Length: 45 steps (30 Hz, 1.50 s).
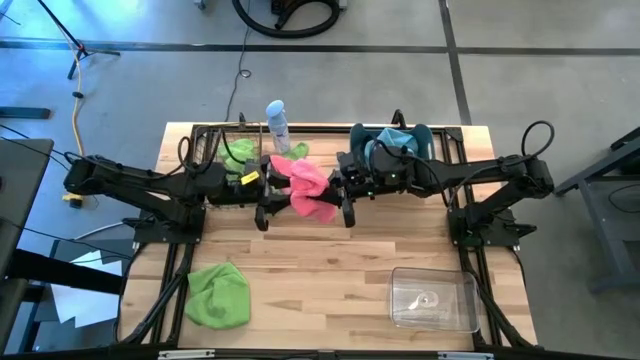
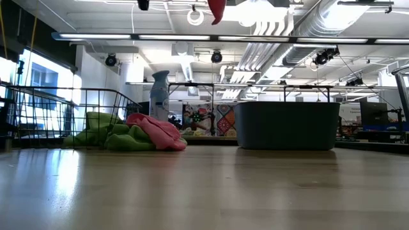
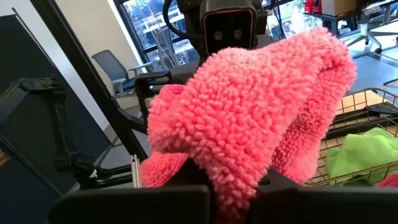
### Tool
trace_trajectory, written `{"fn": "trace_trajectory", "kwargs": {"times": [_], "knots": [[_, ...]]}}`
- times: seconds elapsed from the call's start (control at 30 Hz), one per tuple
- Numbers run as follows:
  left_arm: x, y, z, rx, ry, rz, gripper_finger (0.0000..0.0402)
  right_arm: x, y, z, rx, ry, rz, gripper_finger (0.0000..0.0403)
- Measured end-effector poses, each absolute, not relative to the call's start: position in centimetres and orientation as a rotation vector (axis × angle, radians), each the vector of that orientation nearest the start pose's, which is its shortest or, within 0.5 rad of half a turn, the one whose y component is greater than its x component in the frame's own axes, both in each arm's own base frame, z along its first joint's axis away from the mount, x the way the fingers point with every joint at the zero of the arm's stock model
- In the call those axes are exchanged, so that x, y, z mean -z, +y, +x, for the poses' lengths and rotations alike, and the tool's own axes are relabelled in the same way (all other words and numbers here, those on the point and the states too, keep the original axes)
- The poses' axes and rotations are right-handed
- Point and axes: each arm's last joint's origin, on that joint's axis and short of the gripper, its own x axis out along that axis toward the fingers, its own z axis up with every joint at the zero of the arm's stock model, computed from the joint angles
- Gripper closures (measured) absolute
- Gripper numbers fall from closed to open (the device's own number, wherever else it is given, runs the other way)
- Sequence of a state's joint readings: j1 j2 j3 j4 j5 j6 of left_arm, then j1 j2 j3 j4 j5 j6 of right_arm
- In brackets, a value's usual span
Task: Sort microfiber towel by color & place in baskets
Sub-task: Put the bottom pink towel into the transparent bin
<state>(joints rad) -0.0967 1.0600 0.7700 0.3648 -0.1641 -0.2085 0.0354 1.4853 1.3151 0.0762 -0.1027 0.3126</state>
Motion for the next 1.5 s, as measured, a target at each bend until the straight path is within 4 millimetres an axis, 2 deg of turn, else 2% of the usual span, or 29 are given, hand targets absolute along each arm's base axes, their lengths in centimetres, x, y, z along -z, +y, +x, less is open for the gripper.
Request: {"fn": "trace_trajectory", "kwargs": {"times": [0.13,0.27,0.5,0.63,0.73,0.83,1.13,1.23,1.4,1.5], "knots": [[-32.8,-1.6,22.6,-0.097,-0.012,-0.209,0.0215,-37.5,1.5,34.2,-0.127,0.134,0.316,0.0396],[-33.1,-1.3,20.5,-0.143,0.044,-0.206,0.0215,-38.1,1.4,32.9,-0.120,0.180,0.311,0.0398],[-33.2,-0.7,16.4,-0.231,0.138,-0.240,0.0215,-40.0,1.1,29.0,-0.105,0.233,0.313,0.0400],[-32.6,-0.4,15.1,-0.299,0.192,-0.291,0.0215,-40.4,1.2,26.1,-0.063,0.323,0.318,0.0400],[-32.6,-0.4,14.9,-0.316,0.193,-0.311,0.0215,-40.4,1.7,24.0,-0.011,0.373,0.320,0.0400],[-32.7,-0.4,15.1,-0.321,0.178,-0.312,0.0215,-39.5,2.6,22.2,0.032,0.412,0.346,0.0400],[-31.8,-0.5,16.6,-0.355,0.230,-0.286,0.0215,-34.0,5.9,18.0,0.063,0.515,0.601,0.0400],[-31.5,-0.5,17.0,-0.359,0.249,-0.292,0.0215,-33.1,7.3,17.2,-0.014,0.585,0.722,0.0400],[-31.0,-0.6,17.8,-0.366,0.281,-0.295,0.0215,-33.1,10.1,16.3,-0.232,0.701,0.930,0.0400],[-30.7,-0.6,18.1,-0.369,0.298,-0.290,0.0216,-32.2,11.8,15.5,-0.273,0.825,1.043,0.0399]]}}
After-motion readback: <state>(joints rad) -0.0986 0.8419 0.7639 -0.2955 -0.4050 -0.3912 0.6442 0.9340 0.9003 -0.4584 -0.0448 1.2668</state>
